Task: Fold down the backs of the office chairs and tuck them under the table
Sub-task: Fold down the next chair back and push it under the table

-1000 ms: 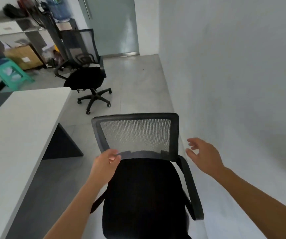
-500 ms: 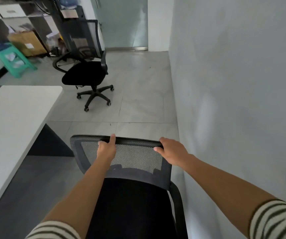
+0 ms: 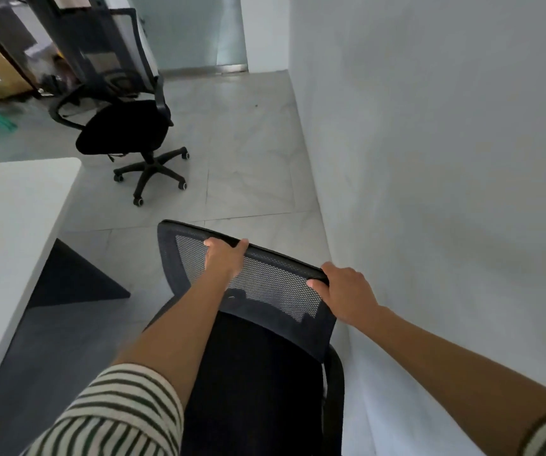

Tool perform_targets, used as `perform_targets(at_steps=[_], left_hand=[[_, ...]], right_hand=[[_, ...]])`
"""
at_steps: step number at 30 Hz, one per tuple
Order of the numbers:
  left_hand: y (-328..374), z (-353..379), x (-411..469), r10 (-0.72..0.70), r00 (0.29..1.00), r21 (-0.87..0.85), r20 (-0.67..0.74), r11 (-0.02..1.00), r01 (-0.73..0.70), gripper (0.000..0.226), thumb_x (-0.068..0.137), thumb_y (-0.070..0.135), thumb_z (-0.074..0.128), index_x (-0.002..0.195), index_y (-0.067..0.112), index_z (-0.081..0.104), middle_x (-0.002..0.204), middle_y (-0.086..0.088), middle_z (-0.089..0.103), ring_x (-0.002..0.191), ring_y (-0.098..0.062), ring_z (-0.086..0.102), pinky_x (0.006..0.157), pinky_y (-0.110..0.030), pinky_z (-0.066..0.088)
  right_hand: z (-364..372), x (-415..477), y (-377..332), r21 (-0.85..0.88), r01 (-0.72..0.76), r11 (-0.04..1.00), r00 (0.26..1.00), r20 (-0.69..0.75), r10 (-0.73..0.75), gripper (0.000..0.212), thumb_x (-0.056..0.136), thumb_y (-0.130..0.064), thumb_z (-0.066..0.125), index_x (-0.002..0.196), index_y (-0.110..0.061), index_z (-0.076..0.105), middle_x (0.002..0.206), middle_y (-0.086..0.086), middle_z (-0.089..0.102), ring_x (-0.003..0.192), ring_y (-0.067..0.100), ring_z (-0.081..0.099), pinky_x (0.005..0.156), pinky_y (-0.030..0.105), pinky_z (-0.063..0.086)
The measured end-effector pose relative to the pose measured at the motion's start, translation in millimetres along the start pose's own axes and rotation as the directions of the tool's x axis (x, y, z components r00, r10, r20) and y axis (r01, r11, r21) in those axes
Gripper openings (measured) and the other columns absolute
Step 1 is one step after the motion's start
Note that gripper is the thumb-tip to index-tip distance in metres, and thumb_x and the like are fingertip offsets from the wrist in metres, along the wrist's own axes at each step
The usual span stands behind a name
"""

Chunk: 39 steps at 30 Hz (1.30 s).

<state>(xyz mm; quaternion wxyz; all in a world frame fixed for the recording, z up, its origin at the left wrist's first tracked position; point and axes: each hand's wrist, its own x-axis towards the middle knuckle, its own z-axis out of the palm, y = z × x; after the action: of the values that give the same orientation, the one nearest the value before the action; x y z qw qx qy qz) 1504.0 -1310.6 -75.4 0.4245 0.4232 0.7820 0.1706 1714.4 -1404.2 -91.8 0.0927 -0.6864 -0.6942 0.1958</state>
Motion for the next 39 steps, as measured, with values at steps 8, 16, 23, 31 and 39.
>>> perform_targets(at_steps=[8,16,23,31,39], left_hand=[[-24,3,-49,0.212,0.948,-0.038,0.238,0.977,-0.209,0.069,0.082,0.043,0.066,0.134,0.008,0.035,0.132,-0.012,0.051,0.118,-0.030,0.050,0.100,-0.050,0.045],[-56,39,-122,0.319,0.810,-0.079,0.492,0.943,-0.324,0.054,0.091,0.026,0.058,0.139,0.016,0.036,0.126,0.005,0.046,0.109,-0.017,0.048,0.086,-0.033,0.045],[-85,23,-136,0.350,0.821,-0.049,0.452,0.928,-0.369,0.043,0.095,0.029,0.050,0.137,0.021,0.042,0.134,-0.008,0.053,0.118,-0.028,0.052,0.100,-0.048,0.045],[-155,38,-181,0.243,0.838,0.088,0.489,0.942,-0.325,0.094,0.075,0.039,0.067,0.148,0.027,0.010,0.147,-0.006,0.035,0.129,-0.026,0.042,0.107,-0.043,0.040],[-170,-6,-190,0.148,0.811,0.071,0.566,0.971,-0.227,0.089,0.066,0.021,0.066,0.141,0.042,0.023,0.118,0.003,0.061,0.102,-0.019,0.064,0.090,-0.044,0.054]], right_hand=[[20,-116,-21,0.157,-0.209,0.965,0.978,0.005,0.211,0.031,0.092,-0.043,0.050,0.083,-0.015,0.041,0.073,0.009,0.057,0.074,0.034,0.060,0.063,0.037,0.045],[66,-238,-63,0.317,-0.341,0.885,0.936,0.201,0.289,0.025,0.093,-0.039,0.048,0.091,-0.019,0.033,0.074,0.002,0.056,0.058,0.018,0.053,0.051,0.028,0.044],[83,-250,-92,0.429,-0.284,0.858,0.928,0.350,0.132,0.052,0.082,-0.065,0.043,0.107,-0.020,0.043,0.096,0.004,0.066,0.080,0.020,0.067,0.074,0.037,0.058],[23,-192,-5,0.267,-0.277,0.923,0.961,0.064,0.270,0.040,0.089,-0.051,0.050,0.111,-0.020,0.059,0.102,0.001,0.070,0.089,0.018,0.065,0.079,0.032,0.049],[-1,-60,-14,-0.251,0.247,0.936,0.967,0.003,-0.254,0.076,0.079,-0.021,0.065,0.144,-0.023,0.026,0.155,0.013,0.020,0.143,0.033,0.012,0.109,0.049,0.027]])
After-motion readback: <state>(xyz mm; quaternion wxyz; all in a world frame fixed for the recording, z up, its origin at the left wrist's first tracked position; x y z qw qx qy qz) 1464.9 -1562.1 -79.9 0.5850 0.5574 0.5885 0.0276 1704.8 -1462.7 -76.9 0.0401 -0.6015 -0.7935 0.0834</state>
